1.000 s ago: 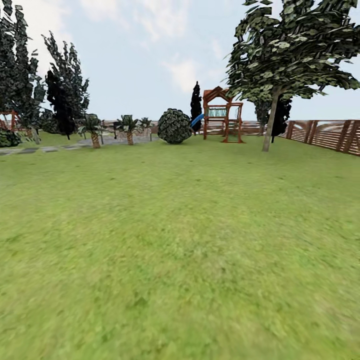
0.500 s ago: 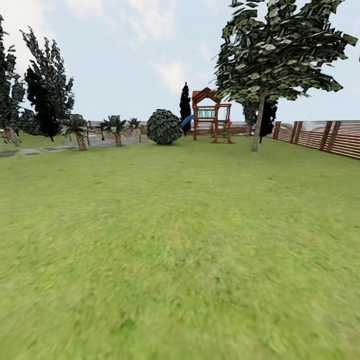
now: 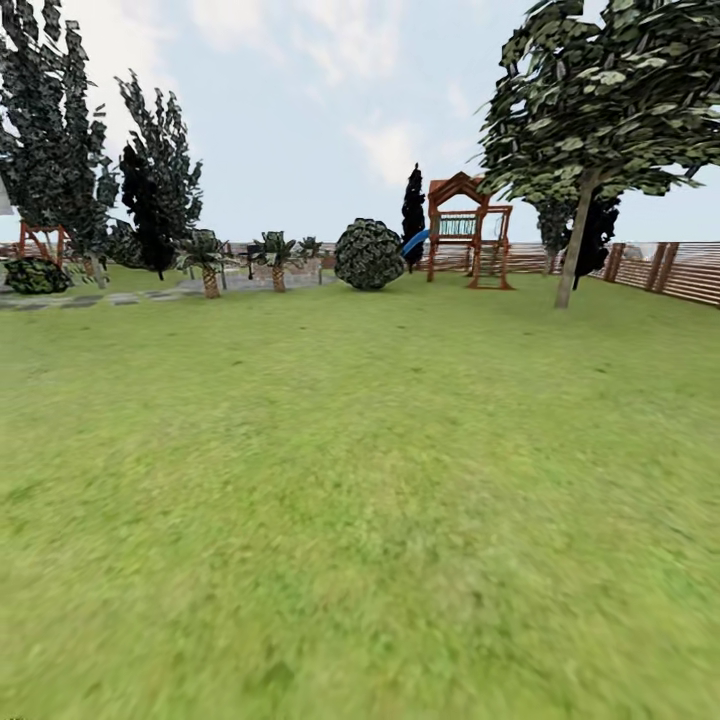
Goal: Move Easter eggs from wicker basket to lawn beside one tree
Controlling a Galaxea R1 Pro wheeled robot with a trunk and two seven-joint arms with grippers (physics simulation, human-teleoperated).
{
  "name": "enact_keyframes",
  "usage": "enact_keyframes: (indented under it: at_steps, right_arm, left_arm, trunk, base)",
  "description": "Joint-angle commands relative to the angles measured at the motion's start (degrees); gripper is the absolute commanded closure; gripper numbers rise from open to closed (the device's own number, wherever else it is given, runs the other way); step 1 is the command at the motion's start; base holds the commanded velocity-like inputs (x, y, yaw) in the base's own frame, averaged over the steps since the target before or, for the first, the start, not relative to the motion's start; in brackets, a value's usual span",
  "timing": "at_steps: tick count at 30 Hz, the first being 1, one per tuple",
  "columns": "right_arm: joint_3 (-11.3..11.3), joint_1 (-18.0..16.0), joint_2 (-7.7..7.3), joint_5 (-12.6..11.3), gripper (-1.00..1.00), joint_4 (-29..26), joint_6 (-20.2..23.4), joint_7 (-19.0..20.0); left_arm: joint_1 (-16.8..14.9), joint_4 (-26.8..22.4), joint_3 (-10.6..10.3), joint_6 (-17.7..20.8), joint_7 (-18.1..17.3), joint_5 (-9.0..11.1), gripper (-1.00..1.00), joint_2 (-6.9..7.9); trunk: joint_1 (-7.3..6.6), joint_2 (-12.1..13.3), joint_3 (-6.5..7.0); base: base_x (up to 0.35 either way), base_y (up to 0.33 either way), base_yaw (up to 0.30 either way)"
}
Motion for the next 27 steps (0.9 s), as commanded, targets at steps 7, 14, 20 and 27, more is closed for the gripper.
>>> enact_keyframes:
  at_steps: [7, 14, 20, 27]
  right_arm:
    - [0.01, -0.05, -0.02, -0.47, -1.00, 0.17, -0.23, -0.01]
    - [0.03, -0.08, -0.02, -0.47, -1.00, 0.17, -0.22, 0.07]
    - [0.03, -0.07, -0.02, -0.47, -1.00, 0.17, -0.23, 0.08]
    - [0.03, -0.07, -0.02, -0.47, -1.00, 0.17, -0.23, 0.08]
  left_arm:
    - [0.00, -0.02, 0.02, 0.01, 0.01, 0.03, -1.00, 0.00]
    - [0.00, 0.00, 0.02, 0.01, 0.01, 0.03, -1.00, 0.00]
    - [0.00, -0.02, 0.02, 0.01, 0.01, 0.03, -1.00, 0.00]
    - [0.00, -0.02, 0.02, 0.01, 0.01, 0.03, -1.00, 0.00]
  trunk:
    - [0.03, -0.02, -0.05]
    - [0.03, -0.02, 0.06]
    - [0.03, -0.02, 0.28]
    - [0.03, -0.02, 0.31]
  base:
    - [0.322, 0.000, 0.235]
    - [0.322, 0.000, -0.041]
    - [0.322, 0.000, -0.235]
    - [0.322, 0.000, -0.116]
